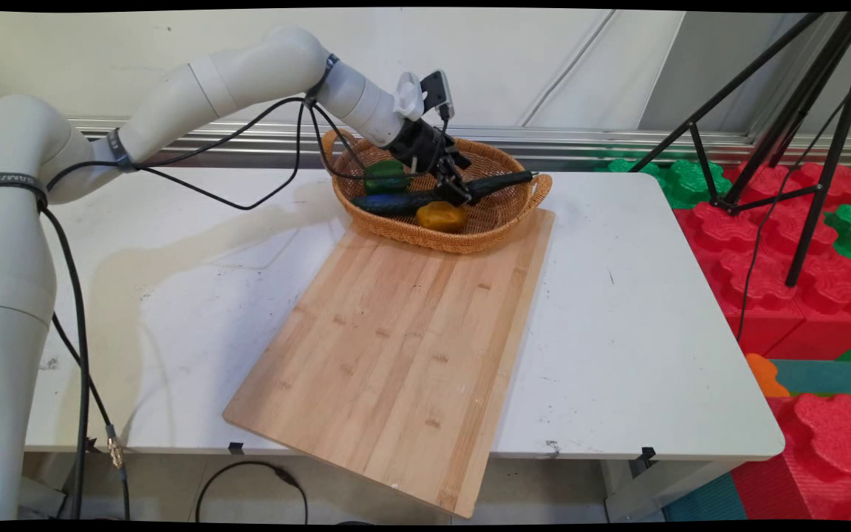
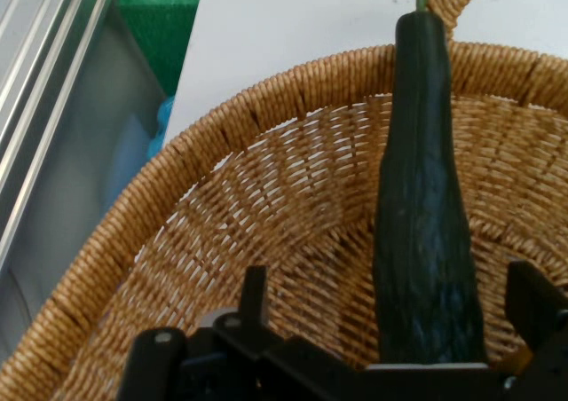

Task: Pick up the cucumber from the vegetable basket, then place the picked object on the cutting board

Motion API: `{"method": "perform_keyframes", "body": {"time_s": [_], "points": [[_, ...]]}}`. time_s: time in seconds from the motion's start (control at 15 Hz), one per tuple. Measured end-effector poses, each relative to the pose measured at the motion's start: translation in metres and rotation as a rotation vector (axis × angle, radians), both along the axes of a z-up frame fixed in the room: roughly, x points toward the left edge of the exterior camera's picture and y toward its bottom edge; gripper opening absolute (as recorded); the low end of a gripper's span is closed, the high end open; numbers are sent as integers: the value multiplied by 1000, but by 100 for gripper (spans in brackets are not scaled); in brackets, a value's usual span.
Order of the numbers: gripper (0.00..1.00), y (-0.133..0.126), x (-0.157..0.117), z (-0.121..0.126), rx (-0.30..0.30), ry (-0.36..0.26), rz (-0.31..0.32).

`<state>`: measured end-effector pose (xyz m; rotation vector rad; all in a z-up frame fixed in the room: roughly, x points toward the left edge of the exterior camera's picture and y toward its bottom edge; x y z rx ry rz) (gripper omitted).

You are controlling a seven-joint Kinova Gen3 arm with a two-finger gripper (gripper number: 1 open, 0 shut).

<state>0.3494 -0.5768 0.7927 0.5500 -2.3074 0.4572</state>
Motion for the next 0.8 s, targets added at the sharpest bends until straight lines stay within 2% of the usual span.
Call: {"method": "perform_keyframes", "body": {"time_s": [0.13, 0.2, 0.8], "points": [[100, -2, -2, -2, 4, 1, 2], [0, -3, -3, -3, 7, 2, 2], [0, -4, -8, -3, 14, 11, 5]]}}
